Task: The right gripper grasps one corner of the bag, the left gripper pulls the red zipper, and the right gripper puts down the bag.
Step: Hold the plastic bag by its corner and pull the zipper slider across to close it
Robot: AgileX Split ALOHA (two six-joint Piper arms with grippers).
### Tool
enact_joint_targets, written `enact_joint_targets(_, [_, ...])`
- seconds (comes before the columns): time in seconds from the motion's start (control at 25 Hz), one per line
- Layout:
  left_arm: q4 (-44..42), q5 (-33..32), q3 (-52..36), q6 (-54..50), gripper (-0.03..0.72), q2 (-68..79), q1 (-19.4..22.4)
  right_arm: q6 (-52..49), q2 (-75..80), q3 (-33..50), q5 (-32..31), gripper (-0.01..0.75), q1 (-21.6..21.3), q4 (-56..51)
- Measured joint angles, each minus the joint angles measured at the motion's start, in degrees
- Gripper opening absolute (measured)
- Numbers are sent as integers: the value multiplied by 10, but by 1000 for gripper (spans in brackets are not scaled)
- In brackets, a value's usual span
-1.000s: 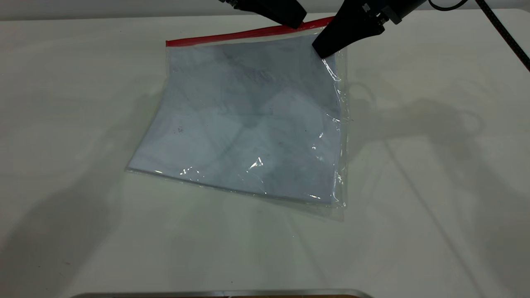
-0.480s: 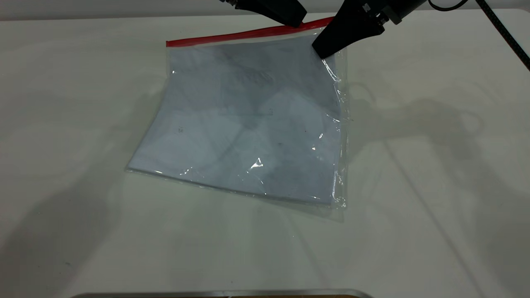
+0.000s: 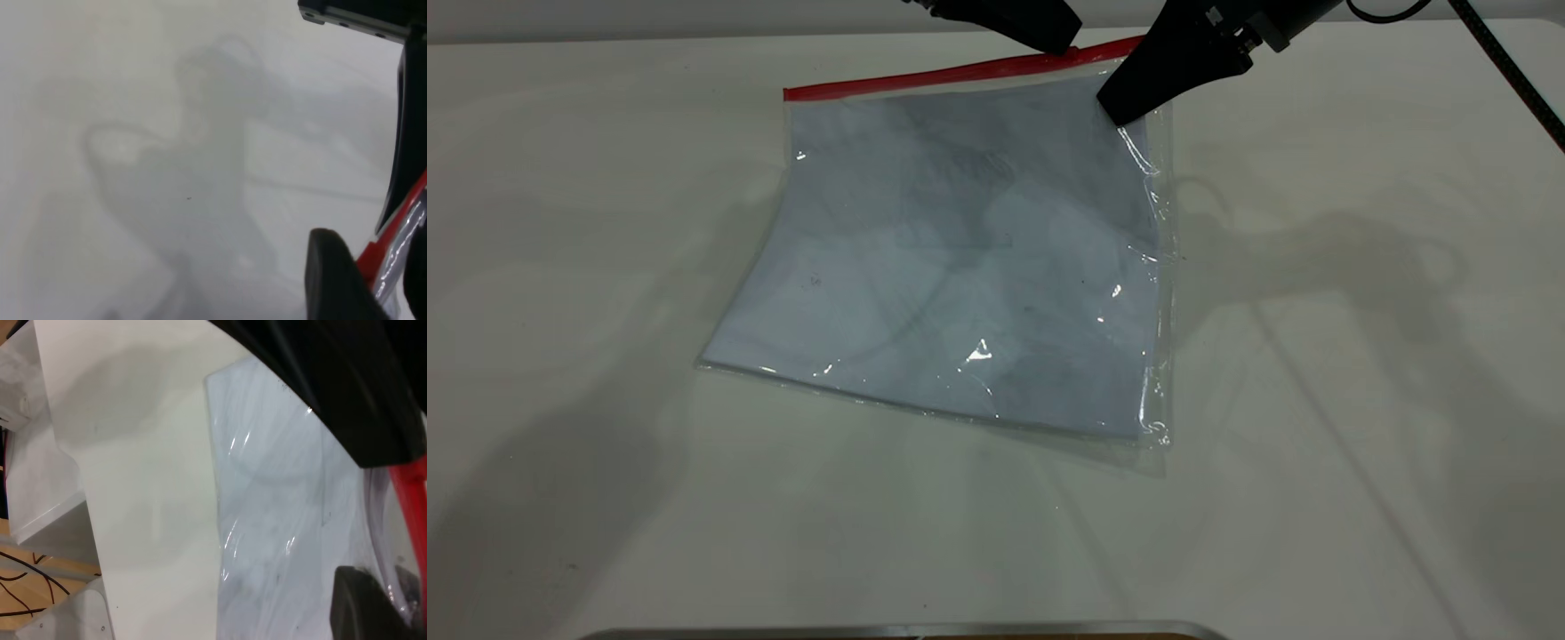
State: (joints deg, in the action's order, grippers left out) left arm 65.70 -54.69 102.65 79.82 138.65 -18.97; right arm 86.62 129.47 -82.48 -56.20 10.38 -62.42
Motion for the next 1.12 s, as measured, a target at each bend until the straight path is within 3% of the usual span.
enact_joint_targets(0.24, [0, -20, 0, 0, 425, 0, 0, 4, 0, 0, -4, 33, 0, -1])
enact_joint_targets(0.64, [-8, -31, 0, 0, 426, 0, 0, 36, 0, 0, -5, 33, 10, -7])
enact_joint_targets(0.96, [-17, -34, 0, -1, 386, 0, 0, 41, 0, 0, -5, 33, 10, -19])
enact_joint_targets(1.12, [-22, -29, 0, -1, 304, 0, 0, 42, 0, 0, -5, 33, 10, -19])
